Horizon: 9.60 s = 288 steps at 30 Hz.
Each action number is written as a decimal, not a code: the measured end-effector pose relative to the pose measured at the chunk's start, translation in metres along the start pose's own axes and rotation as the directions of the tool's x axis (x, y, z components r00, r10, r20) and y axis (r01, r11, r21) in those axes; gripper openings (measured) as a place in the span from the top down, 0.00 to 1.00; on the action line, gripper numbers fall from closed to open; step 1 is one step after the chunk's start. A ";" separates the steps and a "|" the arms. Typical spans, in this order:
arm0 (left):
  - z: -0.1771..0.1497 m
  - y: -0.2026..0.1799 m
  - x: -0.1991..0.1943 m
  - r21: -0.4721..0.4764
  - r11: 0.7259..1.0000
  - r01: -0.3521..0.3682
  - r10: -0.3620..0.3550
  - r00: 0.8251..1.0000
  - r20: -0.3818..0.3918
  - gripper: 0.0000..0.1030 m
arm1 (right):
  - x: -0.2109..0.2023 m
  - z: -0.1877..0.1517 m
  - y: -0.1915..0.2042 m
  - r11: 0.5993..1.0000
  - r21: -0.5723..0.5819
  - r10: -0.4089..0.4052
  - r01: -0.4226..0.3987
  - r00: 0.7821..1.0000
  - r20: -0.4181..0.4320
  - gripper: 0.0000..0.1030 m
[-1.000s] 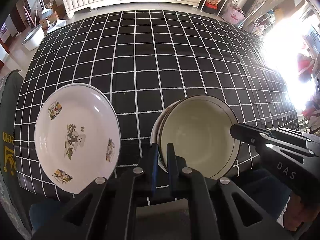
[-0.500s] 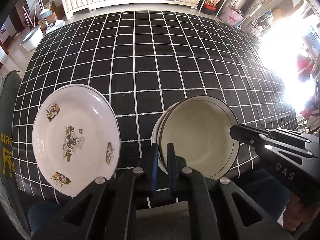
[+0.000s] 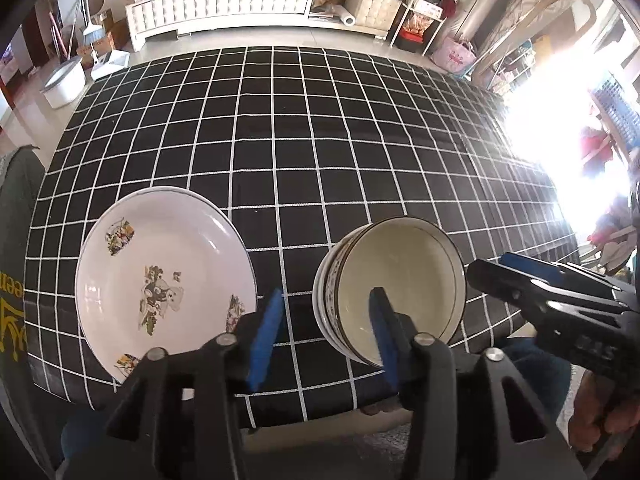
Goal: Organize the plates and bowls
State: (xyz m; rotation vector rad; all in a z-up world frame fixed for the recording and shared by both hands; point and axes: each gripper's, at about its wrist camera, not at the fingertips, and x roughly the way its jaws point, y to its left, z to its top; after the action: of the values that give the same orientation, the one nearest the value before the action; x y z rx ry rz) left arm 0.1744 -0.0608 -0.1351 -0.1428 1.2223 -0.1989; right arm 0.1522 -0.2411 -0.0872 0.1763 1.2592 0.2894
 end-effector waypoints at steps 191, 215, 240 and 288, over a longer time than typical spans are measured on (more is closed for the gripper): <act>-0.034 0.128 -0.060 -0.142 0.990 -0.011 0.036 0.984 0.176 0.38 | 0.042 0.013 0.124 0.982 -0.157 0.102 -0.108 0.994 -0.043 0.46; -0.095 0.048 -0.167 0.014 0.987 -0.158 0.127 0.843 0.522 0.38 | -0.075 -0.062 0.120 0.963 -0.260 0.040 0.067 0.922 0.384 0.46; -0.165 0.012 -0.192 -0.008 0.968 -0.251 0.196 0.735 0.649 0.00 | -0.109 -0.136 0.099 0.955 -0.241 0.002 0.171 0.811 0.585 0.00; -0.179 0.003 -0.196 0.036 0.968 -0.247 0.165 0.741 0.650 0.00 | -0.119 -0.159 0.094 0.956 -0.247 0.020 0.160 0.801 0.598 0.00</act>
State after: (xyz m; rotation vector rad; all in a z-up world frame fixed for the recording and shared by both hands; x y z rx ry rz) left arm -0.0583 -0.0139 -0.0164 0.0364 0.5197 -0.0173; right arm -0.0436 -0.1930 0.0006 -0.0350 0.5798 0.3167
